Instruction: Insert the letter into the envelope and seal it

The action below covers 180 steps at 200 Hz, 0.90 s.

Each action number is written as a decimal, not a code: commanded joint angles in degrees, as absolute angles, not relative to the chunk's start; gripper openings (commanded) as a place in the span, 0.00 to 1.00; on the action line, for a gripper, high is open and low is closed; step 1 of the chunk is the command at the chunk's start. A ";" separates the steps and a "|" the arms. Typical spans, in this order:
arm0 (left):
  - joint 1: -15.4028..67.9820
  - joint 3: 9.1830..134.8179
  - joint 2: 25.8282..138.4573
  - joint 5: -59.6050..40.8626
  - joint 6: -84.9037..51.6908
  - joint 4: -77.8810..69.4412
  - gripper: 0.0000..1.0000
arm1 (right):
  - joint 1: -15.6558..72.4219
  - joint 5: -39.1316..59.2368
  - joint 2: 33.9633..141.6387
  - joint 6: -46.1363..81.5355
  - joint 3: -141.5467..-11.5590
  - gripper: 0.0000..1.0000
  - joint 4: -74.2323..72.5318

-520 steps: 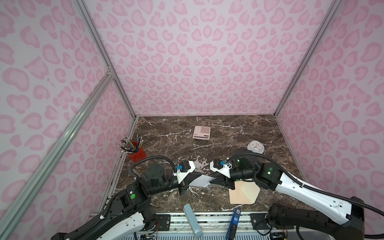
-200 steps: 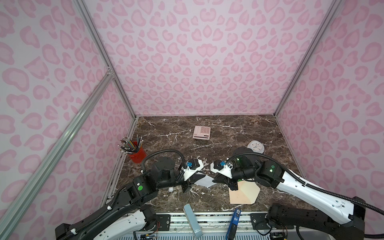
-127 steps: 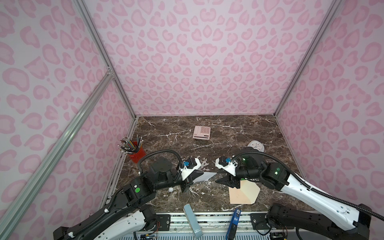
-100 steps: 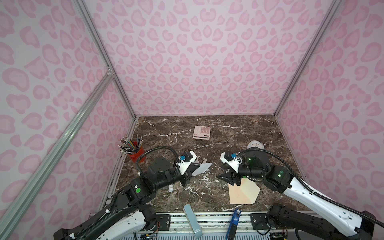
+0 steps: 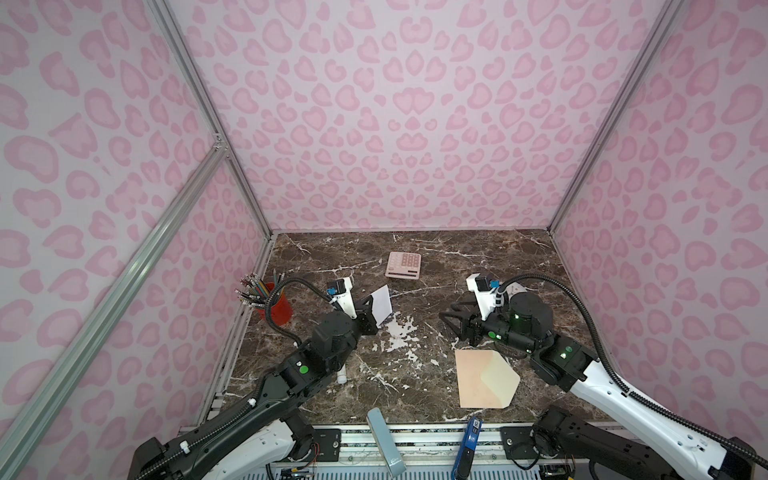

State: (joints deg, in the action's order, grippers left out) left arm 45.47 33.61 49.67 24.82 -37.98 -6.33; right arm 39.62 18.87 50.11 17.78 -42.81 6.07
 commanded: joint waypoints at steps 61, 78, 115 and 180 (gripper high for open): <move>43.21 29.88 60.80 34.01 -54.04 -25.24 0.04 | 39.55 13.82 51.57 19.95 -40.64 0.53 3.80; 42.09 29.26 64.22 33.49 -55.98 -28.82 0.04 | 39.56 14.06 52.24 19.95 -40.43 0.53 3.72; 40.18 29.50 72.26 32.77 -60.64 -34.20 0.04 | 39.57 14.75 53.54 19.34 -39.41 0.53 2.32; 36.88 32.02 85.61 31.81 -64.98 -43.51 0.04 | 39.56 17.99 59.19 17.82 -39.31 0.54 0.09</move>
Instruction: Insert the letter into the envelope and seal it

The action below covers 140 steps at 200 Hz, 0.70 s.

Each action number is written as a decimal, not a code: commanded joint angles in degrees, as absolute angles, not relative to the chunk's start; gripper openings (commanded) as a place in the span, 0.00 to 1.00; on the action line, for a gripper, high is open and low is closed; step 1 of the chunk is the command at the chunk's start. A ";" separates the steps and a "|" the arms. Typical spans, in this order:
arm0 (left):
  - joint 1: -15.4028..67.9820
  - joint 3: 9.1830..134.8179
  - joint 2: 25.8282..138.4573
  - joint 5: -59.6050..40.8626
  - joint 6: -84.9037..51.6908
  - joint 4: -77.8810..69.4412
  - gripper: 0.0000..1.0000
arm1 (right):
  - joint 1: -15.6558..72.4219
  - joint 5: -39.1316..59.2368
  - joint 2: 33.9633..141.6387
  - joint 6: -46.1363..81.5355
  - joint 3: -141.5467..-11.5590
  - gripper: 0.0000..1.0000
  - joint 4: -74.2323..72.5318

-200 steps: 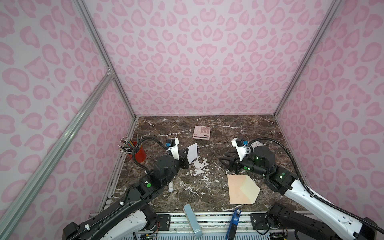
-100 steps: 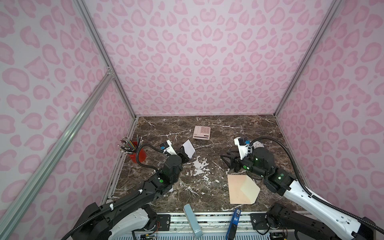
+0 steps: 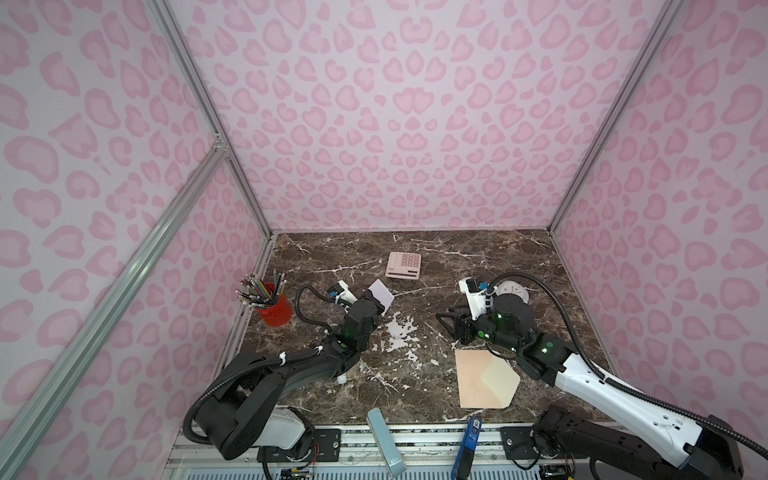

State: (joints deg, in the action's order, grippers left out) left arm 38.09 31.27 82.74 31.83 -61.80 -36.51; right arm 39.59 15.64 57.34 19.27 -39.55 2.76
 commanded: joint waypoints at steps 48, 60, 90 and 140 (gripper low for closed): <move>35.68 33.83 93.93 30.39 -67.81 -49.07 0.04 | 39.56 23.46 64.25 14.42 -39.32 0.54 -2.61; 35.68 34.05 95.55 30.66 -68.09 -50.63 0.04 | 39.56 24.24 65.26 13.22 -40.18 0.54 -1.63; 35.33 33.87 98.23 30.92 -68.89 -52.21 0.04 | 39.55 24.78 67.01 12.09 -41.04 0.54 -0.65; 35.33 30.94 98.43 32.59 -70.78 -50.89 0.27 | 39.55 24.35 67.30 11.69 -40.55 0.55 -1.23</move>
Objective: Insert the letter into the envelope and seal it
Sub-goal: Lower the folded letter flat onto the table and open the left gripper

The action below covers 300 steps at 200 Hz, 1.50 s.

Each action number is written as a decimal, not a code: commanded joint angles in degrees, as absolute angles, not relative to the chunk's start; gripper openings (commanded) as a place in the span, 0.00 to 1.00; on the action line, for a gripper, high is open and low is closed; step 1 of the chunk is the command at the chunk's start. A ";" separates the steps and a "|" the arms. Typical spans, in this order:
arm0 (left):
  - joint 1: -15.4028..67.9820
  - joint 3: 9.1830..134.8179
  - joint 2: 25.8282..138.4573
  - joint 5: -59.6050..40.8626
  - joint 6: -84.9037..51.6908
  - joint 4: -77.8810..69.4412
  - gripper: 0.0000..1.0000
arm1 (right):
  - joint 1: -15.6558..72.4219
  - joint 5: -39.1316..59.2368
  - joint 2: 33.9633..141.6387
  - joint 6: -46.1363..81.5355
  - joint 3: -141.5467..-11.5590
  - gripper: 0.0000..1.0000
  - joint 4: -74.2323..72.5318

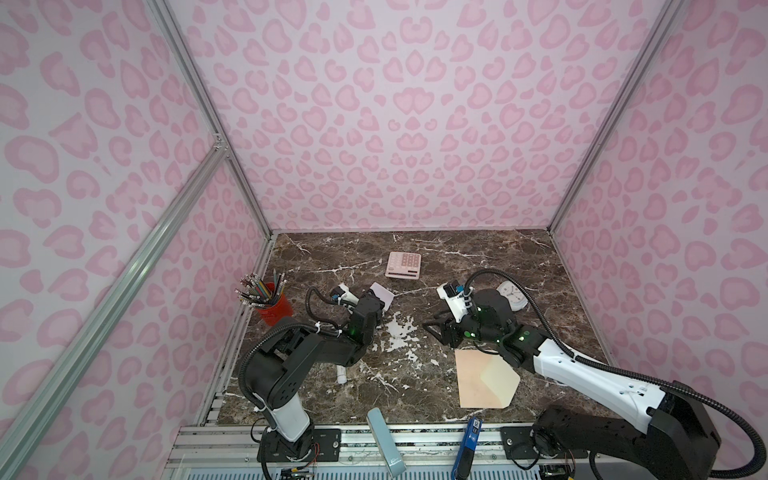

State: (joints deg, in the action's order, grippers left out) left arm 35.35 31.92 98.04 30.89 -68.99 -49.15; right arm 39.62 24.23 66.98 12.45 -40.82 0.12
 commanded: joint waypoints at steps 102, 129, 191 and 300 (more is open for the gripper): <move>36.05 26.73 94.40 34.63 -69.48 -48.98 0.76 | 39.60 23.16 66.84 11.87 -41.62 0.54 -0.08; 36.12 25.77 92.66 34.90 -69.38 -47.55 0.81 | 39.55 23.14 67.35 12.04 -42.19 0.54 0.09; 36.74 24.80 89.06 34.79 -70.42 -40.68 0.89 | 39.55 23.56 67.55 11.84 -43.78 0.53 1.73; 37.34 31.31 78.68 35.75 -67.64 -12.37 0.95 | 39.56 22.19 65.16 11.93 -44.08 0.53 3.98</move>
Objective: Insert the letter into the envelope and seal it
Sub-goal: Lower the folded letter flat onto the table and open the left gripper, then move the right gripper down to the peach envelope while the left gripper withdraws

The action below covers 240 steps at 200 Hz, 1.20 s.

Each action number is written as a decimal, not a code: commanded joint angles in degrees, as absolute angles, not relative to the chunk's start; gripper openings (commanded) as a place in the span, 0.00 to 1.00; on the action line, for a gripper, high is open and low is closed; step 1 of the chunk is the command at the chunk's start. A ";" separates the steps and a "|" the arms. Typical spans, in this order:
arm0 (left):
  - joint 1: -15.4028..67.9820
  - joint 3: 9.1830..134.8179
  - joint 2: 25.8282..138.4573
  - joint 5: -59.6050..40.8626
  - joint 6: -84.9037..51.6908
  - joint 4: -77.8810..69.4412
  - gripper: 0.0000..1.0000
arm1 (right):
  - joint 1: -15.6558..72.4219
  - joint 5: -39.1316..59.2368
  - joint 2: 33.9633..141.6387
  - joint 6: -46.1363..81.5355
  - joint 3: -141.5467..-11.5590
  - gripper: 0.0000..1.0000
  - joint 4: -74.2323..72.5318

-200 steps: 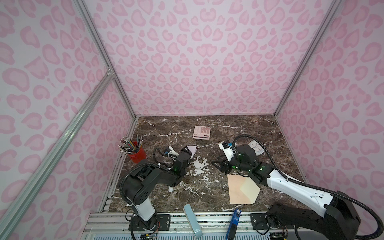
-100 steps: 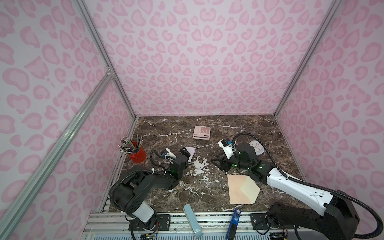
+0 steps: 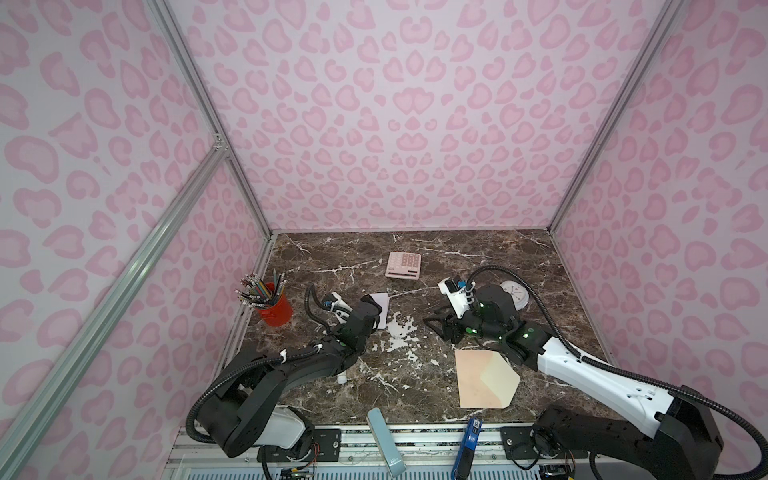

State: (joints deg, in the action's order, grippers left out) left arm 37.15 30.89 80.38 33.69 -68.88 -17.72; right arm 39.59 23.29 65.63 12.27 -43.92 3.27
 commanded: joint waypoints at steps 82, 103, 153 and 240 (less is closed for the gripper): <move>41.00 35.53 67.67 38.58 -57.71 -2.25 0.94 | 39.59 19.14 63.92 12.89 -44.13 0.54 7.16; 41.03 36.97 64.01 36.34 -56.18 2.16 0.92 | 39.56 17.74 63.31 13.31 -44.12 0.54 8.45; 43.57 38.38 54.84 31.06 -48.49 11.99 0.84 | 39.68 12.02 57.80 15.94 -39.88 0.54 8.16; 48.56 39.09 44.47 17.25 -44.32 22.14 0.82 | 38.86 1.41 53.44 29.59 -40.25 0.58 22.92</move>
State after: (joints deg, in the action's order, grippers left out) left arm 47.20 38.11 45.17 20.84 -45.43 19.07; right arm 39.29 4.67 53.58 23.27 -39.83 17.37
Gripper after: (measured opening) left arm 0.821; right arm 0.582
